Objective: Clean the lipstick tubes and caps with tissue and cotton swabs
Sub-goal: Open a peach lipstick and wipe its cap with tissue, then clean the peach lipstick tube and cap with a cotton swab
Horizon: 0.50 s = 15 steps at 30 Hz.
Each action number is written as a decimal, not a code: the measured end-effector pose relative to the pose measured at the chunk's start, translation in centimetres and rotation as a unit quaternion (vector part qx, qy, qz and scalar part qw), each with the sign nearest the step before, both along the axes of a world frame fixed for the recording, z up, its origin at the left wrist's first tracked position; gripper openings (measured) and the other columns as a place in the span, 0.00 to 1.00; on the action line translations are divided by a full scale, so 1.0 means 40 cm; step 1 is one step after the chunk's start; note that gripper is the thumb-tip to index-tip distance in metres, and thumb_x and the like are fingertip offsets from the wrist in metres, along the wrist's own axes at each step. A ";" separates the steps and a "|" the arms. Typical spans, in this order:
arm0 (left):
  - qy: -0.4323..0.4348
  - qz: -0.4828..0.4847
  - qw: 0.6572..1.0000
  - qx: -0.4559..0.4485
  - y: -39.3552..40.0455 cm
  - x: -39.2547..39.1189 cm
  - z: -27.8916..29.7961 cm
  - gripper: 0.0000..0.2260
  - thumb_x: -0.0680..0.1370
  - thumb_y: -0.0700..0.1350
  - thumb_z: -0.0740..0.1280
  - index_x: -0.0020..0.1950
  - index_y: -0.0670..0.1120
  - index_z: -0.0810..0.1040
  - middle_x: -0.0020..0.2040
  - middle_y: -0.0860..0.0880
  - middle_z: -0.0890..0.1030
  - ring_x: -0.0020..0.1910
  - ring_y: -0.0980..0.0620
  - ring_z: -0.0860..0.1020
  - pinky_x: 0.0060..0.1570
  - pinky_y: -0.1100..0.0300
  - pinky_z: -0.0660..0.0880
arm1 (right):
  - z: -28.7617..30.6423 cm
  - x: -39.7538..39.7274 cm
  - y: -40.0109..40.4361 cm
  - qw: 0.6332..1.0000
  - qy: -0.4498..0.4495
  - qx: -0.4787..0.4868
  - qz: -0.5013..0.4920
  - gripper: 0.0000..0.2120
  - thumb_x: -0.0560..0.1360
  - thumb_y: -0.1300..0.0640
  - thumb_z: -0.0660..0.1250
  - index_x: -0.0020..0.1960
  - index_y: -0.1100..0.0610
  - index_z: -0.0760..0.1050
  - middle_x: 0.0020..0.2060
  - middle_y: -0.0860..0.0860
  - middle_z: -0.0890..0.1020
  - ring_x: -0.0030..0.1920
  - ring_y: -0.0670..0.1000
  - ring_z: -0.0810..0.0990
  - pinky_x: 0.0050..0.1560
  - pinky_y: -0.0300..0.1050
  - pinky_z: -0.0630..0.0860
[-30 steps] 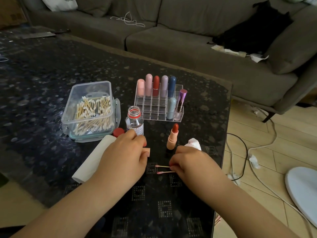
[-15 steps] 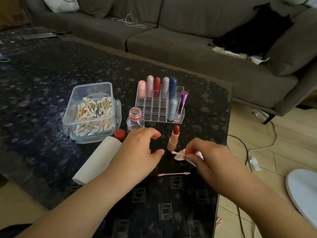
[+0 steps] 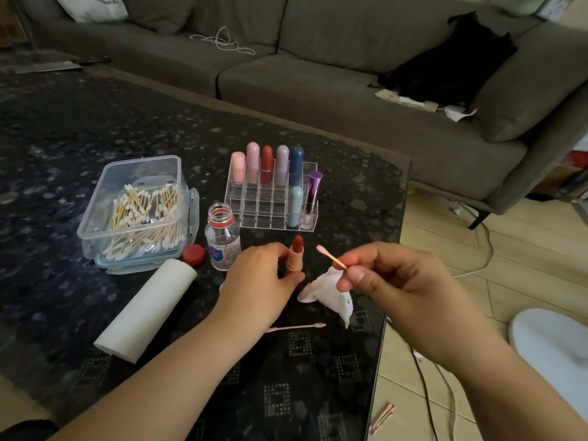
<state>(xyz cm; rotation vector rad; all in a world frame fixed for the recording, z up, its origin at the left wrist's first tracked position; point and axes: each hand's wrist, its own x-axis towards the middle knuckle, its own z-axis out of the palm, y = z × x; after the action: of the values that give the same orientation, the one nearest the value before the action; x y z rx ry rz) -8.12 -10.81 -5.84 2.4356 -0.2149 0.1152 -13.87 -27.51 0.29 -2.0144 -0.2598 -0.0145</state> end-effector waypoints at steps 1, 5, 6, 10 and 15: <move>0.002 0.003 1.000 -0.011 -0.001 -0.002 0.003 0.06 0.74 0.50 0.69 0.48 0.52 0.76 0.41 0.56 0.77 0.42 0.58 0.74 0.37 0.67 0.64 | -0.001 -0.002 -0.002 1.000 0.000 -0.001 -0.004 0.07 0.69 0.48 0.64 0.43 0.45 0.80 0.36 0.43 0.84 0.40 0.45 0.82 0.48 0.48 0.78; 0.020 -0.011 0.993 -0.112 -0.004 -0.021 0.021 0.04 0.73 0.50 0.70 0.44 0.52 0.77 0.38 0.57 0.79 0.39 0.61 0.76 0.36 0.71 0.68 | -0.003 -0.004 -0.009 0.999 -0.025 -0.007 -0.025 0.05 0.73 0.51 0.66 0.42 0.47 0.80 0.35 0.43 0.83 0.37 0.45 0.80 0.39 0.38 0.77; 0.031 -0.022 0.988 -0.152 -0.003 -0.028 0.029 0.03 0.72 0.50 0.69 0.44 0.53 0.78 0.39 0.56 0.81 0.39 0.61 0.77 0.38 0.70 0.69 | -0.003 -0.004 -0.011 0.999 -0.040 -0.002 -0.033 0.06 0.73 0.55 0.67 0.41 0.48 0.80 0.33 0.43 0.81 0.34 0.43 0.78 0.36 0.34 0.73; 0.076 -0.055 0.954 -0.285 0.010 -0.052 0.057 0.05 0.72 0.50 0.67 0.46 0.55 0.79 0.41 0.56 0.83 0.43 0.59 0.80 0.48 0.62 0.74 | 0.006 0.000 -0.008 0.995 -0.069 0.012 -0.065 0.06 0.74 0.58 0.66 0.41 0.50 0.79 0.26 0.42 0.75 0.26 0.41 0.70 0.27 0.28 0.64; 0.133 -0.107 0.895 -0.413 0.032 -0.086 0.075 0.09 0.73 0.47 0.68 0.52 0.51 0.79 0.40 0.55 0.82 0.44 0.53 0.83 0.43 0.56 0.80 | 0.012 0.007 0.018 0.990 -0.098 0.009 -0.097 0.05 0.70 0.47 0.64 0.41 0.45 0.79 0.30 0.44 0.78 0.29 0.43 0.72 0.29 0.30 0.67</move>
<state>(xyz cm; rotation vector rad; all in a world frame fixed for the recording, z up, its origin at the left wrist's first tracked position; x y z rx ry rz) -11.56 -9.55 -2.84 1.5426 -0.2453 -0.1942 -13.59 -26.80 0.79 -2.0151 -0.1853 -0.3380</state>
